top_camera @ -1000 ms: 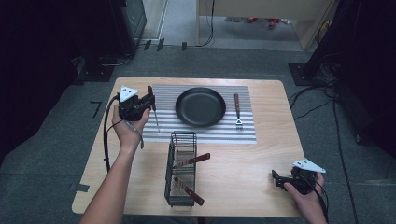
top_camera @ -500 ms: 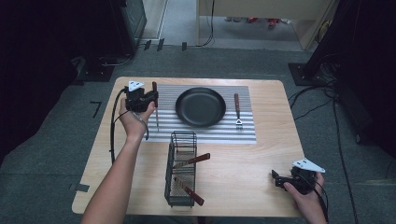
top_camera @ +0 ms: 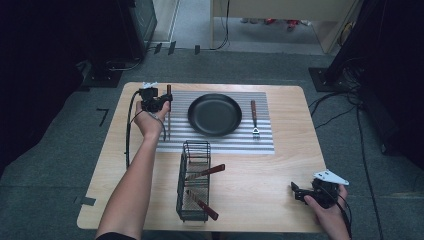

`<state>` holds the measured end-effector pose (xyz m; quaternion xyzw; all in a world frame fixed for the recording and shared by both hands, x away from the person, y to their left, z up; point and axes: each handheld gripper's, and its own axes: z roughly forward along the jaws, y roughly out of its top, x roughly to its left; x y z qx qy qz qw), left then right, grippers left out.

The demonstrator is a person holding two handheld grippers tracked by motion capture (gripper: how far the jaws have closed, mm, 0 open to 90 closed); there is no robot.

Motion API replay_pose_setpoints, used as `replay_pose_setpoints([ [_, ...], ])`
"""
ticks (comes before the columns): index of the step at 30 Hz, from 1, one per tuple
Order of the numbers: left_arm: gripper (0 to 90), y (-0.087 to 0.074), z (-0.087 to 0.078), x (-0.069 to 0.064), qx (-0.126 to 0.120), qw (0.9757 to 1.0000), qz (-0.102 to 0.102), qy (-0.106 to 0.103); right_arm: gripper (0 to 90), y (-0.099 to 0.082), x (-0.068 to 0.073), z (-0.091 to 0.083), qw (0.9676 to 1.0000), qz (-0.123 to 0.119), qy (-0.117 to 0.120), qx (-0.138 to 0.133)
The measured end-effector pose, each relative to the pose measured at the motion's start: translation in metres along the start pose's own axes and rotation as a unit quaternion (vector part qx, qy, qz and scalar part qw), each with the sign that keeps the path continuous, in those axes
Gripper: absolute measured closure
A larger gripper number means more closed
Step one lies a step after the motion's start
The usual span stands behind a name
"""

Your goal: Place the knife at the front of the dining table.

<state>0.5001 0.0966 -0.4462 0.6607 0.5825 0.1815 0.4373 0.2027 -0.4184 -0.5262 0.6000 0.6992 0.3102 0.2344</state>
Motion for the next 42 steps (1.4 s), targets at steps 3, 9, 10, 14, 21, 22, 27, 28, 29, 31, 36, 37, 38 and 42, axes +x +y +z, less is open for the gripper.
replay_pose_setpoints([
  [3,77.1,0.000,0.013,0.000,0.015,0.9999,-0.005,0.000,1.1,0.000,0.000,0.000,1.0000,0.000,0.000,0.000],
  [9,77.1,-0.003,0.040,0.001,0.042,0.9990,-0.016,0.007,1.1,0.000,0.000,0.000,1.0000,0.000,0.000,0.000],
  [10,77.1,-0.004,0.044,0.001,0.044,0.9989,-0.016,0.005,1.1,0.000,0.000,0.000,1.0000,0.001,0.001,-0.001],
  [14,77.0,-0.010,0.055,0.002,0.048,0.9985,-0.024,0.011,1.1,0.000,-0.001,0.000,1.0000,0.003,0.005,-0.002],
  [21,76.9,-0.016,0.065,-0.003,0.044,0.9986,-0.002,0.029,1.1,0.000,-0.001,0.000,1.0000,0.003,0.008,-0.003],
  [22,76.9,-0.018,0.066,-0.004,0.043,0.9985,0.004,0.033,1.1,0.000,-0.001,0.000,1.0000,0.003,0.008,-0.003],
  [27,76.8,-0.023,0.073,-0.007,0.048,0.9977,0.013,0.045,1.1,0.000,-0.001,0.000,1.0000,0.002,0.008,-0.002],
  [28,76.8,-0.023,0.073,-0.007,0.048,0.9977,0.013,0.045,1.1,0.000,-0.001,0.000,1.0000,0.002,0.008,-0.002],
  [29,76.8,-0.025,0.075,-0.007,0.051,0.9975,0.014,0.046,1.1,0.000,-0.001,0.000,1.0000,0.001,0.007,-0.002],
  [31,76.8,-0.026,0.076,-0.007,0.056,0.9972,0.013,0.047,1.1,0.000,-0.001,0.000,1.0000,0.001,0.007,-0.002],
  [36,76.4,-0.028,0.078,-0.007,0.066,0.9966,0.012,0.048,1.1,0.000,-0.001,0.000,1.0000,0.000,0.006,-0.001],
  [37,76.1,-0.028,0.078,-0.006,0.066,0.9967,0.010,0.047,1.1,0.000,-0.001,0.000,1.0000,0.000,0.006,-0.001],
  [38,75.5,-0.028,0.078,-0.004,0.062,0.9973,0.002,0.040,1.1,0.000,-0.001,0.000,1.0000,-0.001,0.006,-0.001],
  [42,50.7,-0.027,0.077,0.002,0.047,0.9988,-0.014,0.000,1.2,0.000,-0.001,0.000,1.0000,0.000,0.007,-0.002],
])
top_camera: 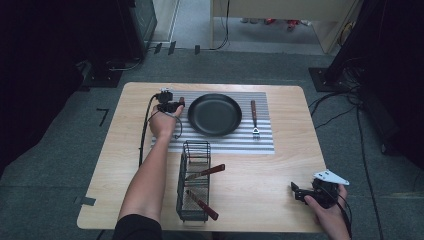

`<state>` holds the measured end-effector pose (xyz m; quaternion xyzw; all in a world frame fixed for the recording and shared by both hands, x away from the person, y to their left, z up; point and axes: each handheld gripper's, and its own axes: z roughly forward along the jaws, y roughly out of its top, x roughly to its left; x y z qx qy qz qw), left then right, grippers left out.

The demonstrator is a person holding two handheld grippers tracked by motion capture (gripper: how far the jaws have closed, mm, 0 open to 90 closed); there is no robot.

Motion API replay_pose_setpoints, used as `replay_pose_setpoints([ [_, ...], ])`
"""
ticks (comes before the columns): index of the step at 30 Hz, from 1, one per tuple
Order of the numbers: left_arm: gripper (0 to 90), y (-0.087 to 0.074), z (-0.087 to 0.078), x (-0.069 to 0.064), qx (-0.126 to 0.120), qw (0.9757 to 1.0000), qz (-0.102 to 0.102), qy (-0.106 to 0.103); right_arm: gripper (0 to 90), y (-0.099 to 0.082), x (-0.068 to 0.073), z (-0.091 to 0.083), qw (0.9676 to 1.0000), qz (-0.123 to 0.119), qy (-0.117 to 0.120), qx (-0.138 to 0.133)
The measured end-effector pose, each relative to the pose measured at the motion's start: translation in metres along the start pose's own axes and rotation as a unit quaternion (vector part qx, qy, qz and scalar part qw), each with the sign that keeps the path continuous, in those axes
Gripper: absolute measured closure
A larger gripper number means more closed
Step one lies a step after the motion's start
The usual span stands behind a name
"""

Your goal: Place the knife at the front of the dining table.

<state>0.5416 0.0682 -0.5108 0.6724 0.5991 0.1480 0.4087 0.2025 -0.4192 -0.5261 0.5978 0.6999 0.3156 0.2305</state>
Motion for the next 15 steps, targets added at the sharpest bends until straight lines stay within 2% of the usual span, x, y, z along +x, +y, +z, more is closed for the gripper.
replay_pose_setpoints([
  [1,47.2,0.000,0.000,0.000,0.000,1.0000,0.000,0.000,1.2,0.000,0.000,0.000,1.0000,0.000,0.000,0.000],
  [4,47.9,0.001,-0.006,0.001,0.000,1.0000,0.002,-0.003,1.2,0.000,0.000,0.000,1.0000,0.000,0.000,0.000],
  [7,51.4,0.000,-0.010,0.002,0.010,0.9999,0.000,0.003,1.2,0.000,0.000,0.000,1.0000,0.000,0.000,0.000],
  [8,54.9,-0.001,-0.011,0.002,0.016,0.9999,0.001,0.001,1.2,0.000,0.000,0.000,1.0000,0.001,0.000,0.000],
  [10,59.9,-0.004,-0.011,-0.001,0.033,0.9992,0.021,0.013,1.2,0.000,0.000,0.000,1.0000,0.000,0.000,0.000],
  [11,62.4,-0.004,-0.011,-0.001,0.033,0.9992,0.021,0.013,1.2,0.000,0.000,0.000,1.0000,0.000,0.000,0.000],
  [12,64.9,-0.008,-0.011,-0.002,0.027,0.9990,0.027,0.023,1.2,0.000,0.000,0.000,1.0000,0.000,0.000,0.000],
  [15,72.1,-0.007,-0.012,0.000,0.030,0.9991,0.016,0.025,1.2,0.000,0.000,0.000,1.0000,0.000,0.000,0.000],
])
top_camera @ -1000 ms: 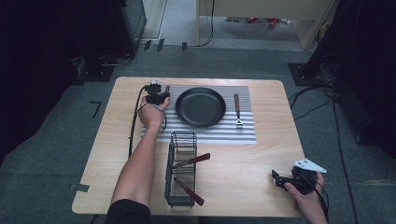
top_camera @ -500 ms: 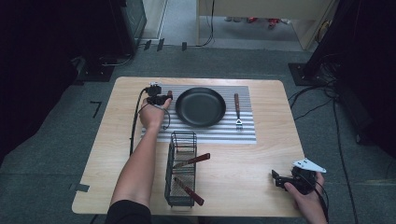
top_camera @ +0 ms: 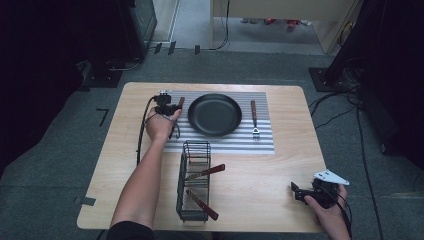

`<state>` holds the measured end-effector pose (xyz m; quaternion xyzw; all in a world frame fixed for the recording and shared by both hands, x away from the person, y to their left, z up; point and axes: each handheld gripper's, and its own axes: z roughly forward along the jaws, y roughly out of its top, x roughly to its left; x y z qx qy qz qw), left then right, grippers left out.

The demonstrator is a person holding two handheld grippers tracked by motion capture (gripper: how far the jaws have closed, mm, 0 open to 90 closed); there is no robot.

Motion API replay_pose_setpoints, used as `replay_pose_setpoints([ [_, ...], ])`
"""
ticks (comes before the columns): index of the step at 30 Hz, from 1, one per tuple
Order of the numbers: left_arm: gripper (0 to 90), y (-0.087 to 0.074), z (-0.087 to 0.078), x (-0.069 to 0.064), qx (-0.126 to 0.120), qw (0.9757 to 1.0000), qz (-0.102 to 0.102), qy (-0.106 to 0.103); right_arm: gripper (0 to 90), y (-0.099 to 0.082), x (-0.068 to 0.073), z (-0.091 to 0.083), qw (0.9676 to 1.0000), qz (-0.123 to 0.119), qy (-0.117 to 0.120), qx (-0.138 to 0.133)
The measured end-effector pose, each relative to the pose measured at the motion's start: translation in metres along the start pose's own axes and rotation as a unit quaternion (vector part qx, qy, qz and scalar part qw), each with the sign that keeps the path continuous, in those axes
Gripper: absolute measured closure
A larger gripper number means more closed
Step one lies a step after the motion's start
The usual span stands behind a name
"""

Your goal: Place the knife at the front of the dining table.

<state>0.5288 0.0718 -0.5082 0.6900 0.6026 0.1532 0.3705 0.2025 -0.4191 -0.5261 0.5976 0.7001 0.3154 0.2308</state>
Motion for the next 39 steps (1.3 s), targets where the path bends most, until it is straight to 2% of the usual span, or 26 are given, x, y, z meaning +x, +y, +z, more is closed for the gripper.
replay_pose_setpoints([
  [1,74.5,0.002,-0.002,0.001,0.011,0.9997,-0.020,0.002,1.2,0.000,0.000,0.000,1.0000,0.000,0.000,0.000],
  [2,76.8,0.002,-0.002,0.001,0.011,0.9997,-0.020,0.002,1.2,0.000,0.000,0.000,1.0000,0.000,0.000,0.000],
  [3,77.0,0.004,-0.004,0.002,0.019,0.9991,-0.036,0.013,1.2,0.000,0.000,0.000,1.0000,0.000,0.000,0.000],
  [4,77.2,0.005,-0.005,0.003,0.019,0.9985,-0.050,0.013,1.2,0.000,0.000,0.000,1.0000,0.000,0.000,0.000],
  [11,77.6,0.004,-0.006,0.006,0.013,0.9985,-0.050,0.021,1.2,0.000,0.000,0.000,1.0000,0.002,0.001,-0.001],
  [12,77.6,0.004,-0.006,0.008,0.014,0.9980,-0.058,0.021,1.2,0.000,0.000,0.000,1.0000,0.002,0.001,0.000],
  [15,77.5,0.004,-0.005,0.009,0.013,0.9976,-0.065,0.019,1.2,0.000,0.000,0.000,1.0000,0.001,0.001,0.000],
  [21,76.8,0.002,-0.003,0.009,0.003,0.9976,-0.066,0.019,1.2,0.000,0.000,0.000,1.0000,0.000,0.000,0.000],
  [23,66.9,0.002,-0.003,0.009,-0.004,0.9982,-0.057,0.017,1.2,0.000,0.000,0.000,1.0000,0.000,0.000,0.000],
  [24,61.2,0.001,-0.003,0.010,-0.015,0.9985,-0.051,0.009,1.2,0.000,0.000,0.000,1.0000,0.000,0.000,0.000],
  [26,55.8,0.000,-0.003,0.011,-0.017,0.9986,-0.050,0.004,1.2,0.000,0.000,0.000,1.0000,0.001,0.001,0.000],
  [27,55.8,0.000,-0.003,0.011,-0.019,0.9989,-0.042,0.005,1.2,0.000,0.000,0.000,1.0000,0.001,0.001,0.000],
  [28,48.0,-0.001,-0.004,0.012,-0.023,0.9991,-0.035,0.005,1.2,0.000,0.000,0.000,1.0000,0.001,0.001,0.000],
  [29,48.0,-0.001,-0.005,0.012,-0.026,0.9991,-0.034,0.002,1.2,0.000,0.000,0.000,1.0000,0.001,0.001,0.000],
  [30,44.7,-0.002,-0.009,0.015,-0.038,0.9983,-0.041,-0.016,1.2,0.000,0.000,0.000,1.0000,0.002,0.001,0.000],
  [31,40.7,-0.002,-0.009,0.015,-0.038,0.9983,-0.041,-0.016,1.2,0.000,0.000,0.000,1.0000,0.002,0.001,0.000],
  [32,40.7,-0.002,-0.011,0.017,-0.046,0.9978,-0.043,-0.022,1.2,0.000,0.000,0.000,1.0000,0.002,0.001,-0.001],
  [33,33.4,-0.002,-0.016,0.018,-0.052,0.9982,-0.024,-0.015,1.2,0.000,-0.001,0.000,1.0000,0.002,0.002,-0.001],
  [34,28.5,-0.002,-0.016,0.018,-0.052,0.9982,-0.024,-0.015,1.2,0.000,-0.001,0.000,1.0000,0.002,0.002,-0.001],
  [35,23.9,-0.003,-0.019,0.017,-0.056,0.9983,-0.011,-0.005,1.2,0.000,-0.001,0.000,1.0000,0.002,0.002,-0.001],
  [36,23.9,-0.004,-0.021,0.016,-0.055,0.9984,-0.007,0.008,1.2,0.000,-0.001,0.000,1.0000,0.002,0.002,-0.001],
  [37,21.1,-0.005,-0.023,0.015,-0.048,0.9987,-0.012,0.013,1.2,0.000,-0.001,0.000,1.0000,0.002,0.002,-0.001],
  [38,13.9,-0.005,-0.025,0.012,-0.038,0.9986,-0.022,0.030,1.2,0.000,0.000,0.000,1.0000,0.001,0.001,-0.001],
  [39,13.9,-0.006,-0.027,0.009,-0.025,0.9981,-0.023,0.051,1.2,0.000,0.000,0.000,1.0000,0.001,0.001,-0.001],
])
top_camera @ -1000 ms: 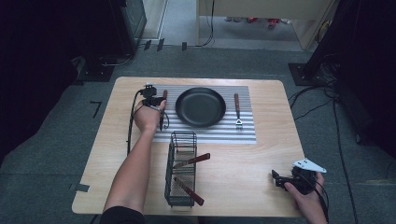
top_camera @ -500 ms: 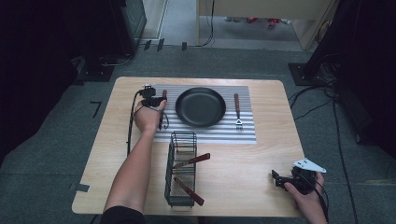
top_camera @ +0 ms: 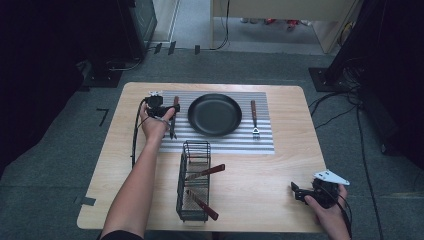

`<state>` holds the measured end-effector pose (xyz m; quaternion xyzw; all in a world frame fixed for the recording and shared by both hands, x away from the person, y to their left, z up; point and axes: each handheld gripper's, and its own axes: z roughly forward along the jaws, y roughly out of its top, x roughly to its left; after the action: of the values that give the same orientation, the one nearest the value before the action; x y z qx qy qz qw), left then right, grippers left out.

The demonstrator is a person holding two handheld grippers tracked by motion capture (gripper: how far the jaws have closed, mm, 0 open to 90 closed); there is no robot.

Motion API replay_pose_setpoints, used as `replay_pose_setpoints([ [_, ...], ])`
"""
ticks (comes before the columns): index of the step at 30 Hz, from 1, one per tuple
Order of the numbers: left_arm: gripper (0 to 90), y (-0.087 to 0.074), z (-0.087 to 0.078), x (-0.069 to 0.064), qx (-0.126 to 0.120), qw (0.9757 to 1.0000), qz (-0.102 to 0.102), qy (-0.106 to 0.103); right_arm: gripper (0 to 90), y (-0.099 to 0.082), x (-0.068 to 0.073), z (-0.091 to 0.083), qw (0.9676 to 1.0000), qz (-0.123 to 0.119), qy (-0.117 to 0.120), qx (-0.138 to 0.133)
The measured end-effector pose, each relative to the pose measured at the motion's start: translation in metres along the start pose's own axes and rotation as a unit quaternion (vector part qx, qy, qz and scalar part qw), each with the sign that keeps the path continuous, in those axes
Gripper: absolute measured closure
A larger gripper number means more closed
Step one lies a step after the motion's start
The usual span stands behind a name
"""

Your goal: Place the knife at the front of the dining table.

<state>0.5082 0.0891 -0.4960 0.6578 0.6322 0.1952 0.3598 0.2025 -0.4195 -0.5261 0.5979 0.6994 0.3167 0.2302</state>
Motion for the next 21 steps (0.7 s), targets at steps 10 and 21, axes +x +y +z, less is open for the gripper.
replay_pose_setpoints([
  [10,3.1,-0.005,-0.043,0.000,-0.014,0.9990,0.029,-0.032,1.2,0.000,0.001,0.000,1.0000,-0.004,-0.004,0.002],
  [21,0.0,-0.019,-0.085,0.004,-0.026,0.9968,0.046,-0.060,1.2,0.000,0.001,0.000,1.0000,-0.005,-0.005,0.002],
])
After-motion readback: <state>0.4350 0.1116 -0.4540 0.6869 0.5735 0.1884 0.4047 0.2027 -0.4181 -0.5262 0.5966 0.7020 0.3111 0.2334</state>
